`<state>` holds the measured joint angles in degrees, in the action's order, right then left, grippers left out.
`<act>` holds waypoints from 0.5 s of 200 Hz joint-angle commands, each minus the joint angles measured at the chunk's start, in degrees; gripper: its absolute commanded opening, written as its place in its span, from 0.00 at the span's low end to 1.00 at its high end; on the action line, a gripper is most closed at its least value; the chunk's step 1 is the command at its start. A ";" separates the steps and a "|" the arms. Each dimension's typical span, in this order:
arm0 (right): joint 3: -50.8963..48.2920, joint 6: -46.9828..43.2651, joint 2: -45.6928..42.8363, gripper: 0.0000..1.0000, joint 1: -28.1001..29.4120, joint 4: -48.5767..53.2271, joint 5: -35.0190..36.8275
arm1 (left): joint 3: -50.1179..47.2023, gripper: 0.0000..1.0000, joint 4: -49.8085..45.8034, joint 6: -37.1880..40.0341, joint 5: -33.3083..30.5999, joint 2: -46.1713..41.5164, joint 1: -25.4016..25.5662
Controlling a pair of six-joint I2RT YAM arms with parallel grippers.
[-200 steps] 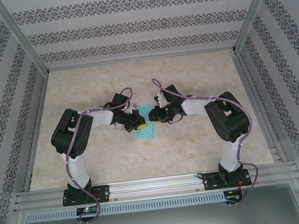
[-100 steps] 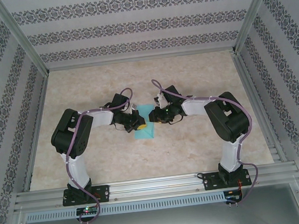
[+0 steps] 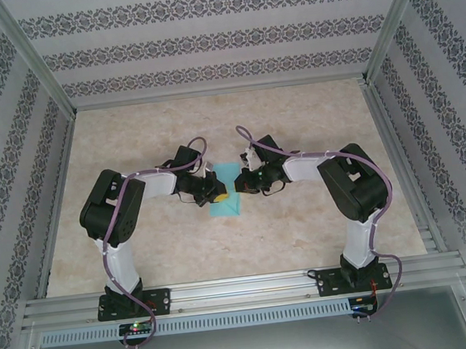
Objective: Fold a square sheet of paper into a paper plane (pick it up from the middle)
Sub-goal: Fold the triangle a second time at the center of the table.
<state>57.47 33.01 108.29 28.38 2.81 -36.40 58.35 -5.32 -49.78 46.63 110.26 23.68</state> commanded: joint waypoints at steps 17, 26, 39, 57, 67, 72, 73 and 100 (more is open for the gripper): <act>1.50 -5.26 0.56 0.04 0.71 2.44 2.29 | -0.53 0.09 1.97 -0.24 0.58 -0.60 0.88; 1.78 -5.63 0.71 0.03 0.71 2.67 2.43 | -0.64 0.09 2.16 -0.23 0.82 -0.57 0.91; 2.23 -6.22 1.12 0.03 0.71 2.93 2.56 | -0.57 0.09 2.42 -0.14 1.33 -0.50 0.91; 2.77 -6.81 1.52 0.03 0.68 3.10 2.75 | -0.27 0.09 2.34 0.10 1.77 -0.27 1.09; 3.05 -6.96 1.73 0.03 0.71 3.16 2.74 | -0.06 0.09 2.18 0.18 1.90 -0.16 1.19; 3.17 -7.06 1.80 0.03 0.71 3.16 2.74 | 0.04 0.10 2.09 0.20 1.90 -0.05 1.26; 3.22 -7.03 1.78 0.03 0.71 3.17 2.70 | 0.07 0.10 2.03 0.25 1.89 -0.05 1.27; 3.86 -7.60 2.40 0.03 0.73 3.65 2.48 | 0.70 0.10 1.37 0.65 1.97 0.54 1.56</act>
<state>59.64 27.57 109.21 28.38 5.34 -34.72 58.35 -4.05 -49.76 47.57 110.26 24.03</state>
